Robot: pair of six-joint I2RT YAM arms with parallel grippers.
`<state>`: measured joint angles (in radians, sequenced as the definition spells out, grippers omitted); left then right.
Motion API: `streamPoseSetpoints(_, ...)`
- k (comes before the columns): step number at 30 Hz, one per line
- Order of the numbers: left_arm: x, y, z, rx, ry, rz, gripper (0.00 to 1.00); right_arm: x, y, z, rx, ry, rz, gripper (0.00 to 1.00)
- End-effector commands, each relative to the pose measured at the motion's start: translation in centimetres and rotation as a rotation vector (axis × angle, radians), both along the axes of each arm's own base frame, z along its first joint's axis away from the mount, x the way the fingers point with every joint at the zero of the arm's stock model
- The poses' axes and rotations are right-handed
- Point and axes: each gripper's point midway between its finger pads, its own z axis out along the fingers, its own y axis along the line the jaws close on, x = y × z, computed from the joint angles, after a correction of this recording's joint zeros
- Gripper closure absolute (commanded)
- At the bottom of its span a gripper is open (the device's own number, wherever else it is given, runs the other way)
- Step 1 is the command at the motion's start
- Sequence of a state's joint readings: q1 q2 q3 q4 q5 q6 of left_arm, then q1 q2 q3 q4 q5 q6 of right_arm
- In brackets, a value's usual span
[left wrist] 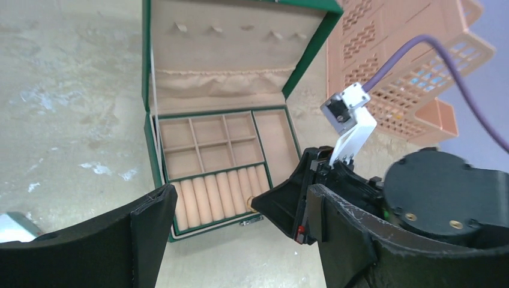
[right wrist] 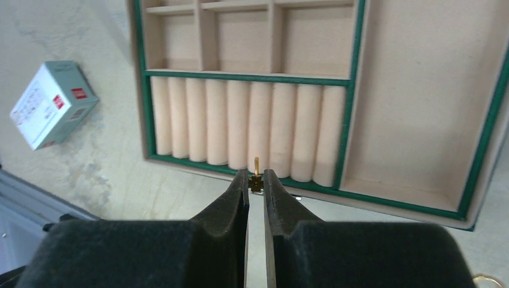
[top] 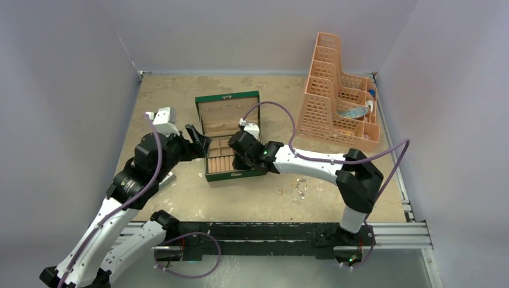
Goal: Organize the mixed jewelry
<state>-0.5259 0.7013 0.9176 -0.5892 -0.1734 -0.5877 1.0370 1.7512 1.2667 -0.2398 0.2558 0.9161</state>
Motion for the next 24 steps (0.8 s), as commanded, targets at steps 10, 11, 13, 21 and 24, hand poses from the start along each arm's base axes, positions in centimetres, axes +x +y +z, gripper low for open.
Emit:
streamPoseSetpoints(10, 1.0, 1.3, 0.1, 0.057, -0.048, 0.060, 0.21, 1.7, -1.0, 0.5, -0.095, -0.043, -0.074, 0.91)
streamPoseSetpoints(11, 1.0, 1.4, 0.1, 0.058, -0.049, 0.062, 0.21, 1.7, -0.8, 0.2, -0.102, -0.042, -0.067, 0.91)
streamPoseSetpoints(13, 1.0, 1.3, 0.0, 0.054, -0.046, 0.062, 0.21, 1.9, -0.8, -0.3, -0.119, -0.042, -0.060, 0.91)
streamPoseSetpoints(21, 1.3, 0.8, -0.5, 0.059, -0.029, 0.047, 0.21, 2.4, -1.5, -0.3, -0.153, -0.067, -0.092, 0.92)
streamPoseSetpoints(24, 1.4, 0.8, -0.6, 0.064, -0.023, 0.045, 0.21, 2.6, -2.1, 0.1, -0.157, -0.082, -0.114, 0.92)
